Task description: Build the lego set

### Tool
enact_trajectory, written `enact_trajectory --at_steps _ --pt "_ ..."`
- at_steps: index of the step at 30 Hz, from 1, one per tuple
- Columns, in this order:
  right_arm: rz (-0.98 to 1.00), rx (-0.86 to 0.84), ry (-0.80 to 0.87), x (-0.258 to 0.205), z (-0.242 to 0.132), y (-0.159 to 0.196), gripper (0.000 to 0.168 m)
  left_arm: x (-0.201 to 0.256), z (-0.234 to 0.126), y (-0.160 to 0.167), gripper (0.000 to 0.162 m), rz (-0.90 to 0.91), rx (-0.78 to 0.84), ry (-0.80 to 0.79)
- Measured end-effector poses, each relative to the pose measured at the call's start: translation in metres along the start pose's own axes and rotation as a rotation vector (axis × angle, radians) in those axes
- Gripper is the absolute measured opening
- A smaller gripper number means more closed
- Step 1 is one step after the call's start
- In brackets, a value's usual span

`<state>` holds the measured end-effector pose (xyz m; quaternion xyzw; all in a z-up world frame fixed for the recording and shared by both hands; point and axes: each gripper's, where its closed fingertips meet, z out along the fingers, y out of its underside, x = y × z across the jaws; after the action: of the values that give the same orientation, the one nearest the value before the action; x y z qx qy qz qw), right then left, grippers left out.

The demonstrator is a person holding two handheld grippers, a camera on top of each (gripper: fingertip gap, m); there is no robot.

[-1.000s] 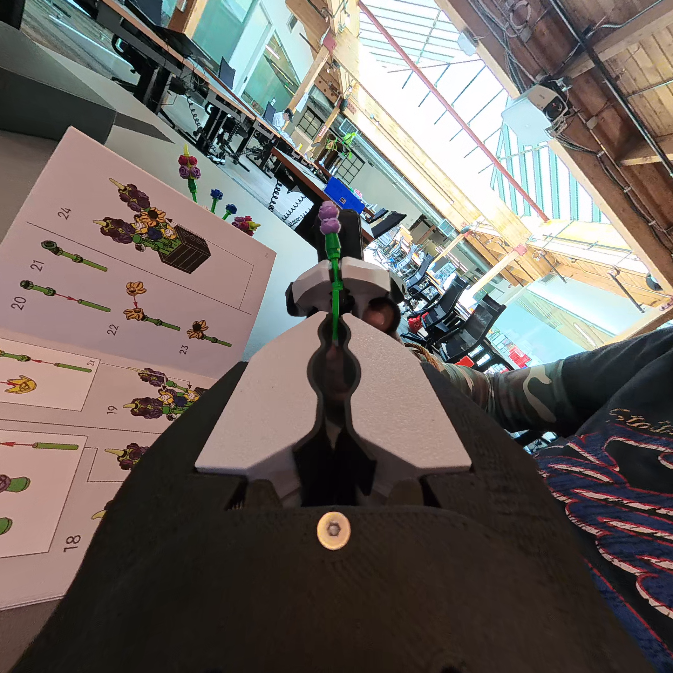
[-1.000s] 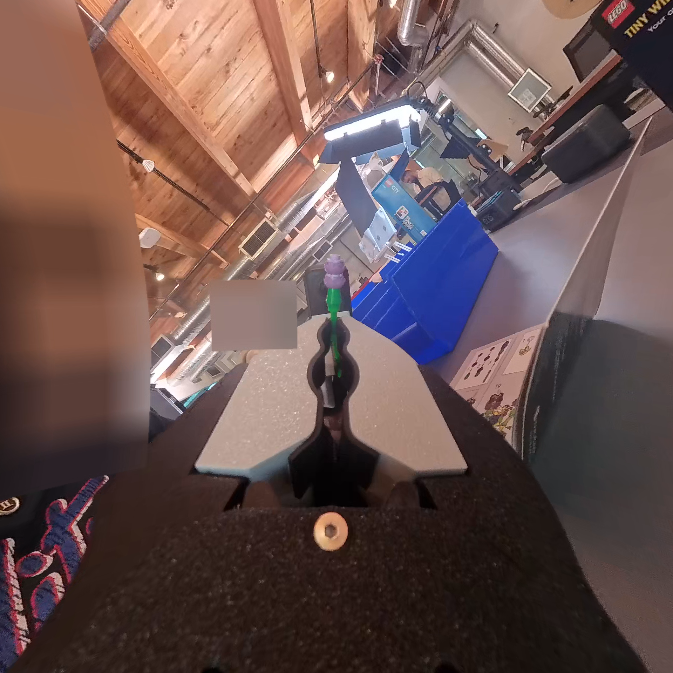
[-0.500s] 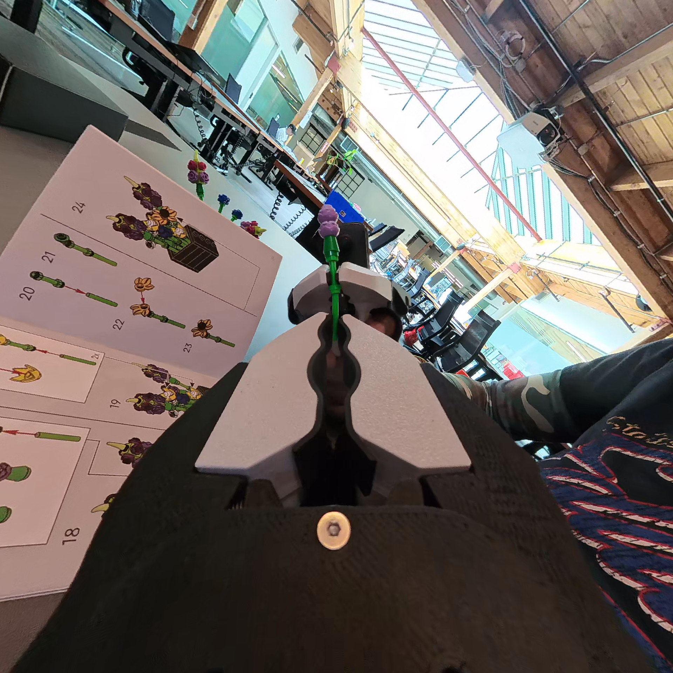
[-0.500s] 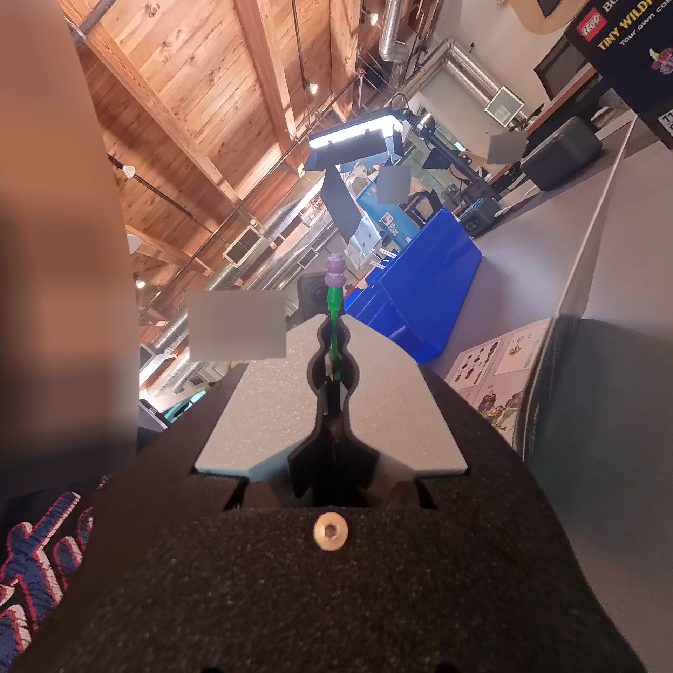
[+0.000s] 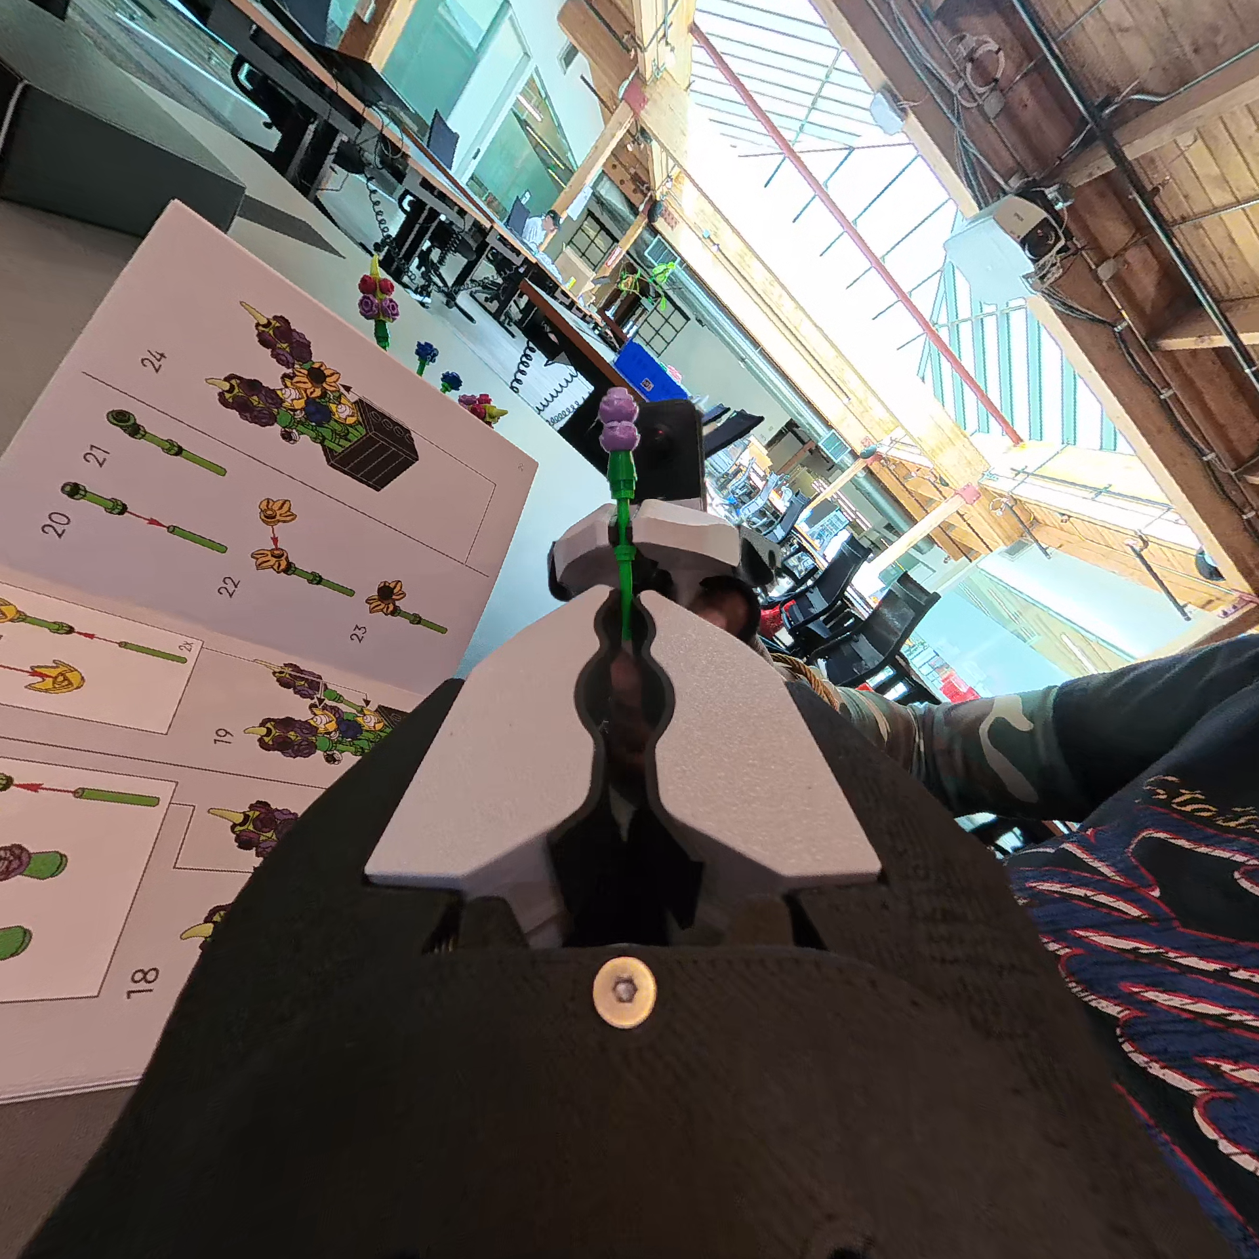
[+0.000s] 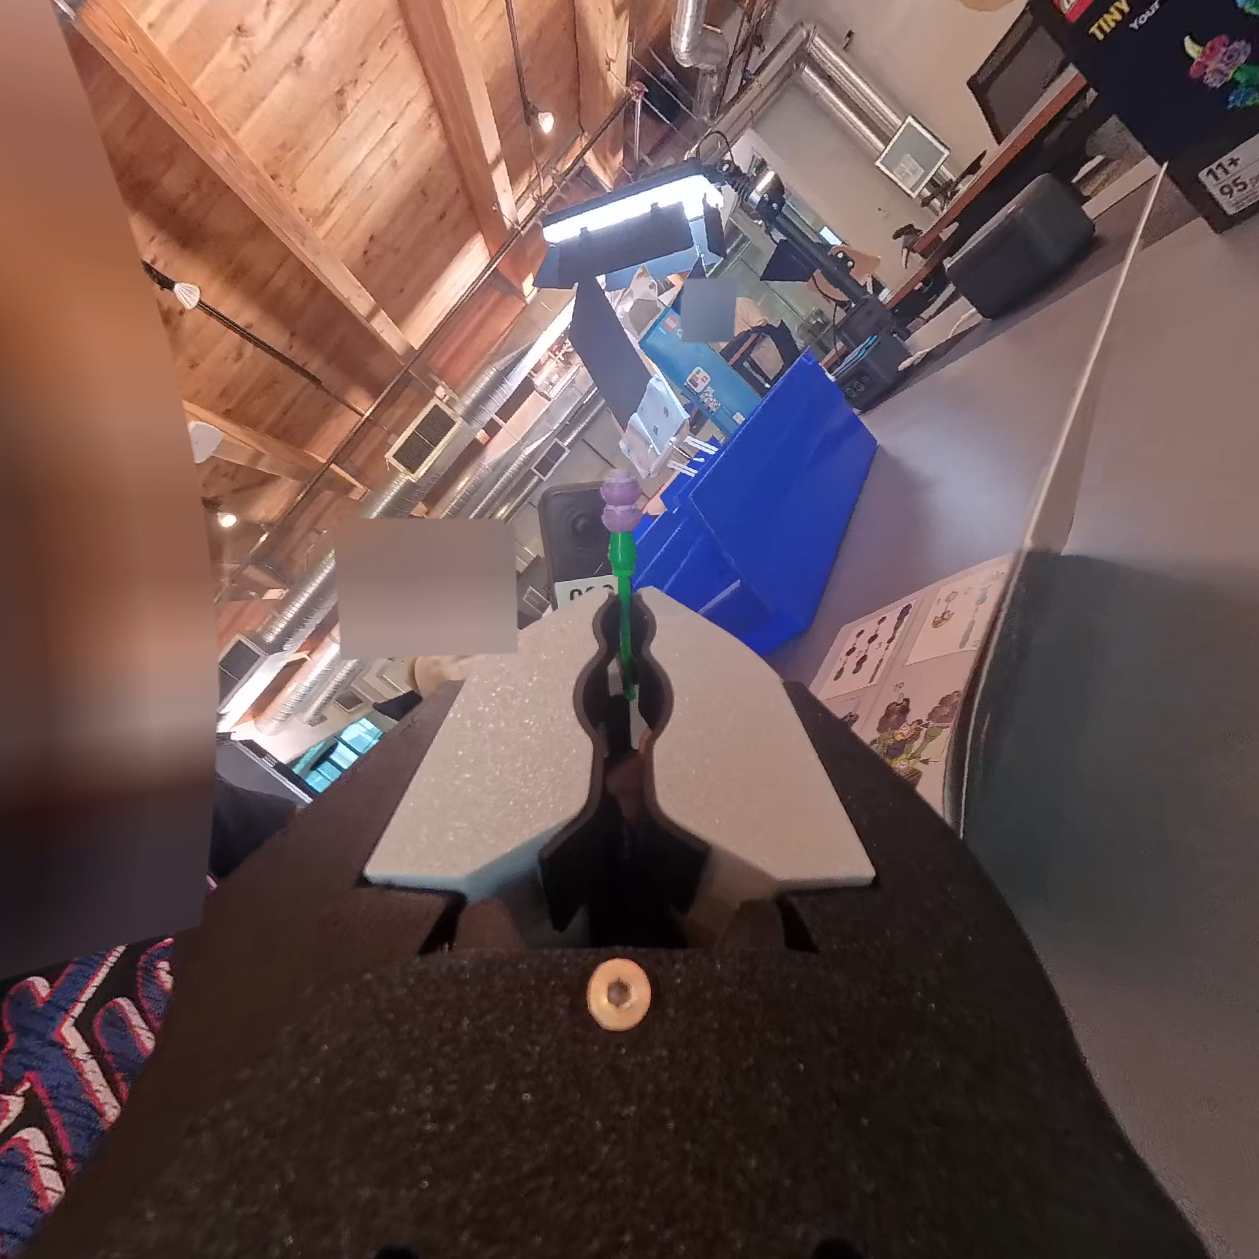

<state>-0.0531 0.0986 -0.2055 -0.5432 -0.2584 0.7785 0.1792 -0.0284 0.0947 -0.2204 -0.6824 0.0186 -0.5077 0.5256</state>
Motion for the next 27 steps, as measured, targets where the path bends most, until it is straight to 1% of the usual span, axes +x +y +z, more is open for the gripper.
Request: enact_trajectory --at_steps 14,18,21,24,27 --pt "-0.027 -0.023 0.021 0.001 0.000 0.002 0.004 -0.001 -0.001 0.000 0.002 0.007 0.002 -0.007" --pt "-0.013 0.026 -0.025 -0.004 -0.001 -0.003 0.003 0.003 0.001 0.000 0.002 0.061 -0.034 0.010" --pt "0.025 0.106 -0.069 -0.007 -0.006 -0.015 0.011 0.005 0.000 0.000 0.002 0.071 -0.039 0.016" --pt "0.006 0.063 -0.071 -0.008 -0.005 -0.010 0.013 0.004 0.000 0.000 0.002 0.062 -0.039 0.016" --pt "-0.060 0.019 -0.045 -0.009 -0.001 -0.004 0.009 0.005 0.001 0.001 0.002 0.069 -0.045 0.018"
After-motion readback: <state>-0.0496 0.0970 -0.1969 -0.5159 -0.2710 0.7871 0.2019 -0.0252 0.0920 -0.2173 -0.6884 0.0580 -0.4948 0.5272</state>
